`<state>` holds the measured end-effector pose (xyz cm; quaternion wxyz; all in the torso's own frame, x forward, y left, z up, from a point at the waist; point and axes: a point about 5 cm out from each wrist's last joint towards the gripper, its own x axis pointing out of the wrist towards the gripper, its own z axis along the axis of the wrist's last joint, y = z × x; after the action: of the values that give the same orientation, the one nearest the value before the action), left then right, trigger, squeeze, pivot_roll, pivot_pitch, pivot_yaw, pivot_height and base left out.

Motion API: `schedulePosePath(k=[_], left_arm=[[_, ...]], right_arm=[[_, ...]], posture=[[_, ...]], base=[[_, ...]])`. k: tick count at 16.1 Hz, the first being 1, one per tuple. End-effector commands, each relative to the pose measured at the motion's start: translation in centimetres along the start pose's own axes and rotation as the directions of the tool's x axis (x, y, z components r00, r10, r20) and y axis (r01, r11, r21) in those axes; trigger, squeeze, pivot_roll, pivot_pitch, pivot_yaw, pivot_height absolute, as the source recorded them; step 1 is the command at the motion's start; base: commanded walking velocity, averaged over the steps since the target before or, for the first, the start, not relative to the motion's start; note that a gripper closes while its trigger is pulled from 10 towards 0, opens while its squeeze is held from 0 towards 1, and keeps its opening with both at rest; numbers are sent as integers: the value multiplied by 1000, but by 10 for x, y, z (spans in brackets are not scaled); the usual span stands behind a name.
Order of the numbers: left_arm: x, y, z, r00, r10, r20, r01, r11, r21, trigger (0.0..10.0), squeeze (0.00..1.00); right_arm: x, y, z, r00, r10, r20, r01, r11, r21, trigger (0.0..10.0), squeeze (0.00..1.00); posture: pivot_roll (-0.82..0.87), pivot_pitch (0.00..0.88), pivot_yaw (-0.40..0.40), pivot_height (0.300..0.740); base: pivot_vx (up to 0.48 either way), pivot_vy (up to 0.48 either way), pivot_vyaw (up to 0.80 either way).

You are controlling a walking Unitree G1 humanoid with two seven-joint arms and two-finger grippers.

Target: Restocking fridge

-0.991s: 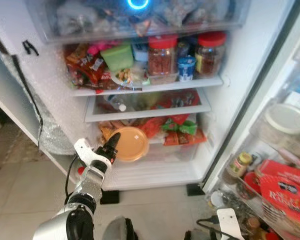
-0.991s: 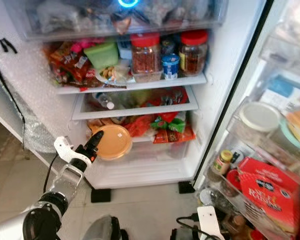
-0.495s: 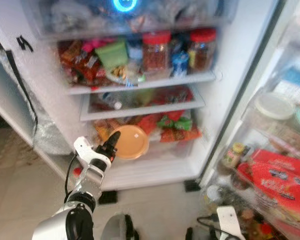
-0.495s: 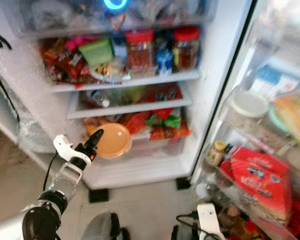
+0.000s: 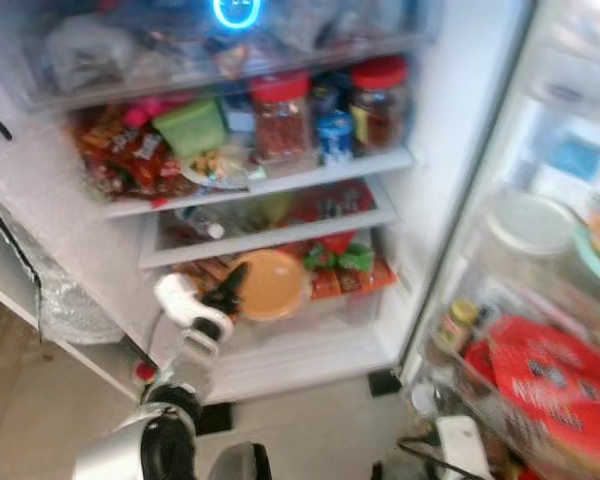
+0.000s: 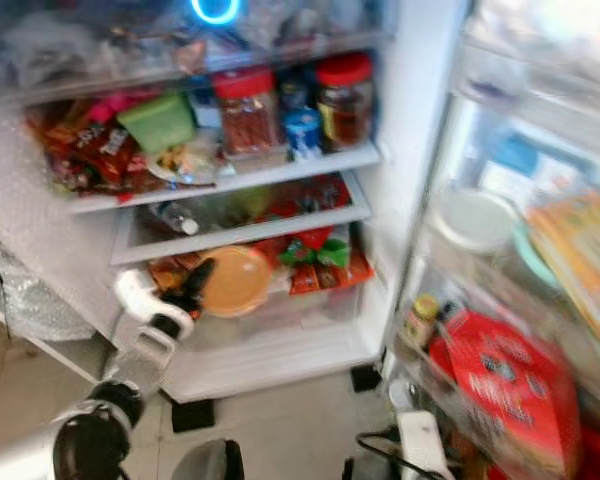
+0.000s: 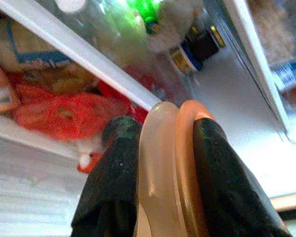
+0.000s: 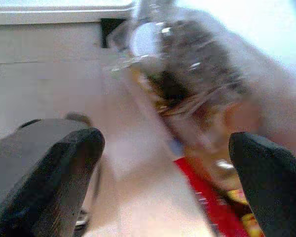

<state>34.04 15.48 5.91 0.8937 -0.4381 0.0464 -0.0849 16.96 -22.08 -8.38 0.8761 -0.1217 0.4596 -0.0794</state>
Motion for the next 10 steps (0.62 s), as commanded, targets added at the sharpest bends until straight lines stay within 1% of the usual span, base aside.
schedulePosePath(k=[1, 10], left_arm=[[-4, 9, 12, 999, 29, 24, -29, 999, 21, 10000, 0], [-3, 8, 13, 999, 23, 37, -23, 1000, 10, 10000, 0]], right_arm=[[-2, 10, -4, 1000, 21, -13, -20, 1000, 15, 10000, 0], [-2, 10, -3, 1000, 26, -9, -26, 1000, 8, 10000, 0]], posture=[[-82, 74, 73, 647], [-85, 74, 68, 647]], base=[[311, 0, 0], [305, 0, 0]])
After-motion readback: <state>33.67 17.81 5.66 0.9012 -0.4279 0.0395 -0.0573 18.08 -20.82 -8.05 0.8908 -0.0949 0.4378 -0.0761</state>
